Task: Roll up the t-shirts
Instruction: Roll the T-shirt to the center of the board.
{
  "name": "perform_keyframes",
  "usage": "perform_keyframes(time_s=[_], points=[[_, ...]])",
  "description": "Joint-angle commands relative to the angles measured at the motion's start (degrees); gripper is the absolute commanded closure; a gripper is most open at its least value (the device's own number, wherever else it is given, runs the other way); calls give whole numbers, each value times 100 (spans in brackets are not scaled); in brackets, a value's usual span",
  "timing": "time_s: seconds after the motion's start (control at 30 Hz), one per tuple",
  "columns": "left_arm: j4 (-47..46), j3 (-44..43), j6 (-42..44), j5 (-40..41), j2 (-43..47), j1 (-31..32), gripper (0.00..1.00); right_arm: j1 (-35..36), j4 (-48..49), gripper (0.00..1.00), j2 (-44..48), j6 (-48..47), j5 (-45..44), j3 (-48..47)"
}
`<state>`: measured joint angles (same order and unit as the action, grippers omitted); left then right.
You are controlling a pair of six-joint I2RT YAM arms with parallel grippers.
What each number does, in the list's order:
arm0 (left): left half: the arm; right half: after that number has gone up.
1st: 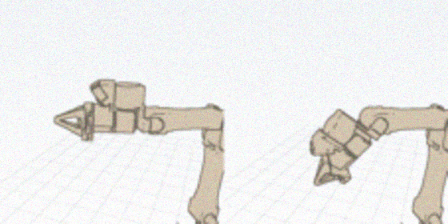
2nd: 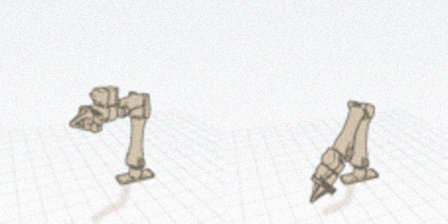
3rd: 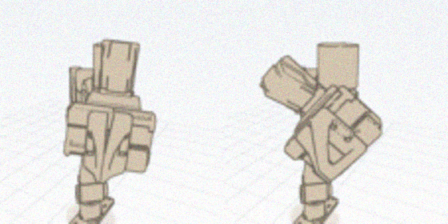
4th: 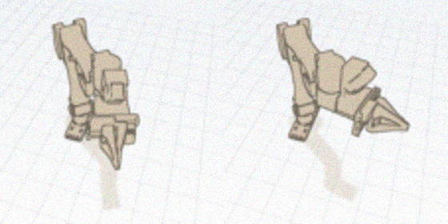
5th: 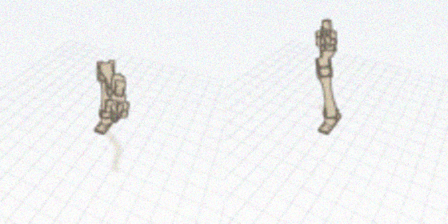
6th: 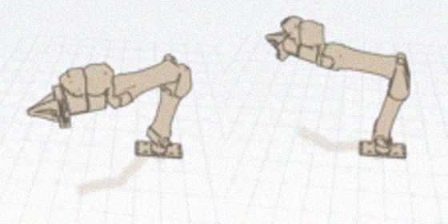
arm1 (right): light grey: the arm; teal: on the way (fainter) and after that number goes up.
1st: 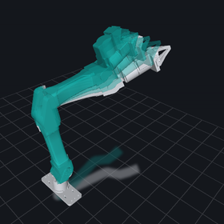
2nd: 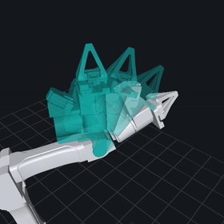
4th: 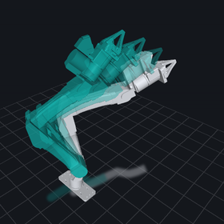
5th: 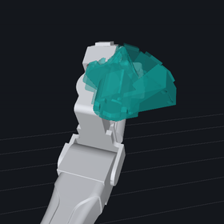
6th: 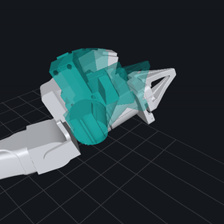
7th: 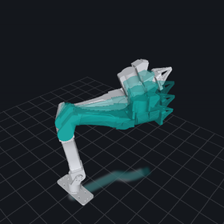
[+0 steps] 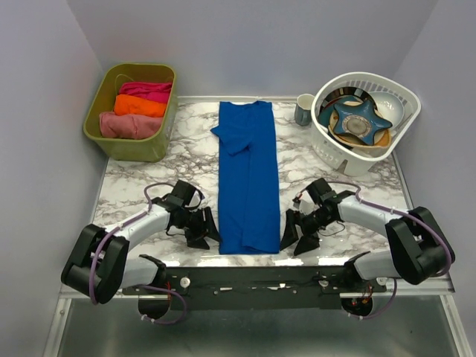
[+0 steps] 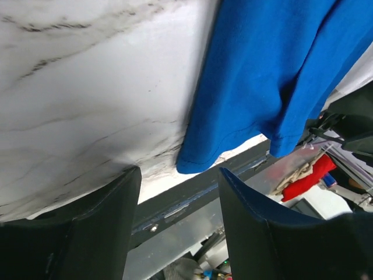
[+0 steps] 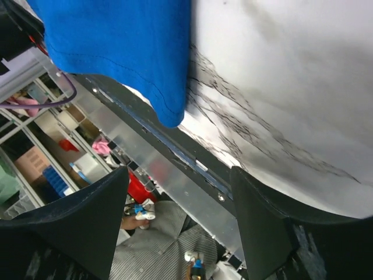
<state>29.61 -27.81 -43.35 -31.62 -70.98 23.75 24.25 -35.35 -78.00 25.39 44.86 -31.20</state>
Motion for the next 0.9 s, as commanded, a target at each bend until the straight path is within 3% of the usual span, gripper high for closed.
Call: perform_keyframes(time_s=[0.0,0.2,0.3,0.6,0.87], points=[[-288,267,-296,165,-206,226,37,483,845,22,-198,862,-205,228],[-307,321,-402,278,-293,648,44,941,978,24,-575,1469,-873,36],[-175,277,-428,532,-443,684,50,950,609,31,-795,1662,-1409,-149],[-218,311,-428,569,-628,701,59,959,731,33,-1103,2032,-1603,-299],[-324,320,-393,604,-654,701,66,1029,539,44,-1455,2067,-1910,-492]])
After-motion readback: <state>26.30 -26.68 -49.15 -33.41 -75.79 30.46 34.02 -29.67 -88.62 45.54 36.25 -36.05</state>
